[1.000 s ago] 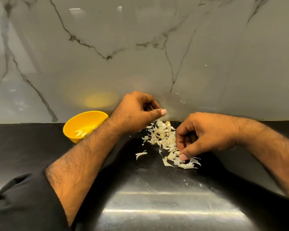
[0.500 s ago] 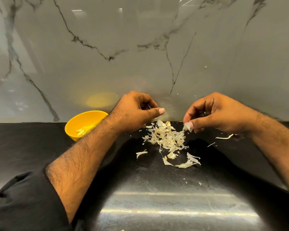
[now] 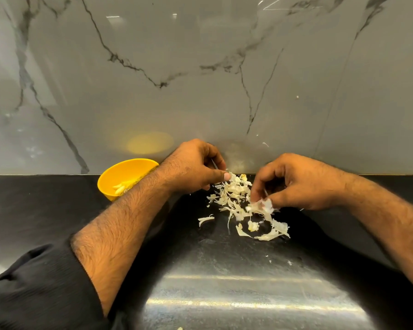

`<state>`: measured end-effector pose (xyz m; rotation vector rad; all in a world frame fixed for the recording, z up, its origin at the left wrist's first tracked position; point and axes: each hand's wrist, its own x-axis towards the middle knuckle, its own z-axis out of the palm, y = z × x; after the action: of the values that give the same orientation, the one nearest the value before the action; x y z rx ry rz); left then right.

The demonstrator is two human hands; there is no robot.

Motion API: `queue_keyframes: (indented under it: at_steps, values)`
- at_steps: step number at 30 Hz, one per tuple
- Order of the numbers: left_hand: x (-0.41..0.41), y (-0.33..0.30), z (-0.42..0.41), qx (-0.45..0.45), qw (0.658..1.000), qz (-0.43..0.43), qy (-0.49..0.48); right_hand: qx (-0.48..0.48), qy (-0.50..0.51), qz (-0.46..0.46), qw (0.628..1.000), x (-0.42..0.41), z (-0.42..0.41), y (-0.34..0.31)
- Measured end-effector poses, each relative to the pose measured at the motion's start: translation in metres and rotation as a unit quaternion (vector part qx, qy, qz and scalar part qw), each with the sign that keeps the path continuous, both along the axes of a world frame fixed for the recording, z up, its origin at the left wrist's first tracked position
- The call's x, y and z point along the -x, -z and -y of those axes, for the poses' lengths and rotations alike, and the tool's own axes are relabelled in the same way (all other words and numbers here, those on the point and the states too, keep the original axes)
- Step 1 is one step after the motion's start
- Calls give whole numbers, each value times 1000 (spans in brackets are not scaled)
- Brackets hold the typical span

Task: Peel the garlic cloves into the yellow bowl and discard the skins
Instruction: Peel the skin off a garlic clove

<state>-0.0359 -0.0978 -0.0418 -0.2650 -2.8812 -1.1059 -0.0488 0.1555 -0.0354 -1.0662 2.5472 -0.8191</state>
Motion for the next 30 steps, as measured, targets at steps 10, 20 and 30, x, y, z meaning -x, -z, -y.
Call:
queue_keyframes:
  at_steps: [10, 20, 30]
  values:
    - [4, 1, 0, 20, 1000, 24, 6, 41, 81, -30, 995, 6, -10, -11]
    - [0, 3, -4, 23, 999, 33, 16, 28, 42, -14, 999, 4, -8, -9]
    - [-3, -1, -4, 33, 999, 23, 16, 62, 24, 26, 997, 3, -7, -6]
